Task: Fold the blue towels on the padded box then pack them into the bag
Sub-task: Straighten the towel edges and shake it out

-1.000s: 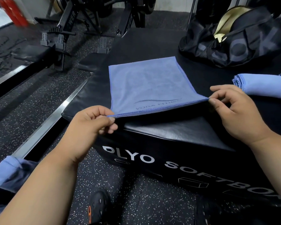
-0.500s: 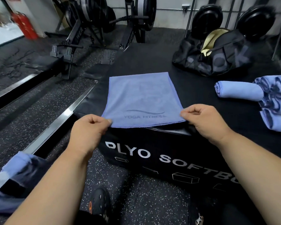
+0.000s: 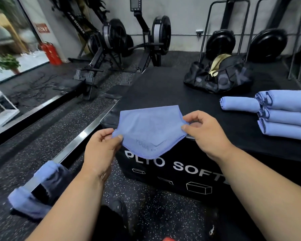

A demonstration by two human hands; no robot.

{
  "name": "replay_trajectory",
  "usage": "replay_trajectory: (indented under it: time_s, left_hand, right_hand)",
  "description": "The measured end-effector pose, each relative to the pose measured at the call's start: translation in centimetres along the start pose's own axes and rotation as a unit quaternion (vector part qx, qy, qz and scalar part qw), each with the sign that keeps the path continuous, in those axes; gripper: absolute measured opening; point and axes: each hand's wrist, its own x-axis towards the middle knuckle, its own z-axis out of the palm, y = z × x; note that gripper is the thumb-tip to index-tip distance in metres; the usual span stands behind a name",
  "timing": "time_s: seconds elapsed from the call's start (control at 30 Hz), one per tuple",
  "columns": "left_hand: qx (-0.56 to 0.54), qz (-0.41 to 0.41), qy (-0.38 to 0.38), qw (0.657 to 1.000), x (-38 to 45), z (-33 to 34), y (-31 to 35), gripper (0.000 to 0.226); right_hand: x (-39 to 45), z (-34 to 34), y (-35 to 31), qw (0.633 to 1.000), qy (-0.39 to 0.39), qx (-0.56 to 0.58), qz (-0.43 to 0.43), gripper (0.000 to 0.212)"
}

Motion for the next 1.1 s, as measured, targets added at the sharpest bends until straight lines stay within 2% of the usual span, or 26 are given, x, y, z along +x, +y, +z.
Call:
replay_trajectory:
  time_s: [0.23, 0.43, 0.67, 0.83, 1.03, 1.1]
  left_hand:
    - [0.048, 0.044, -0.080, 0.995, -7.2, 2.0, 3.3, 0.030]
    - [0.066, 0.027, -0.128, 0.989, -12.2, 1.8, 3.1, 0.031]
    - [0.093, 0.062, -0.135, 0.985, -15.7, 0.3, 4.8, 0.027]
    - [0.140, 0.112, -0.152, 0.972, -17.5, -0.1, 5.7, 0.017]
    - [0.208, 0.177, -0.190, 0.943, -17.7, -0.7, 6.1, 0.029]
    - [0.225, 0.191, -0.184, 0.938, -17.8, -0.7, 6.2, 0.024]
  right_hand:
    - [-7.3, 4.7, -5.4, 0.999, -0.032, 0.037, -0.008, 0.024]
    - [-10.9, 7.0, -6.6, 0.983, -0.050, 0.168, 0.049, 0.021]
    - [-13.9, 6.6, -8.2, 0.966, -0.104, 0.221, 0.088, 0.012]
    - [-14.9, 6.3, -8.9, 0.949, -0.131, 0.272, 0.091, 0.025]
    - [-15.4, 6.0, -8.9, 0.939, -0.152, 0.301, 0.064, 0.031]
    - [-15.4, 5.8, -8.9, 0.940, -0.157, 0.298, 0.062, 0.030]
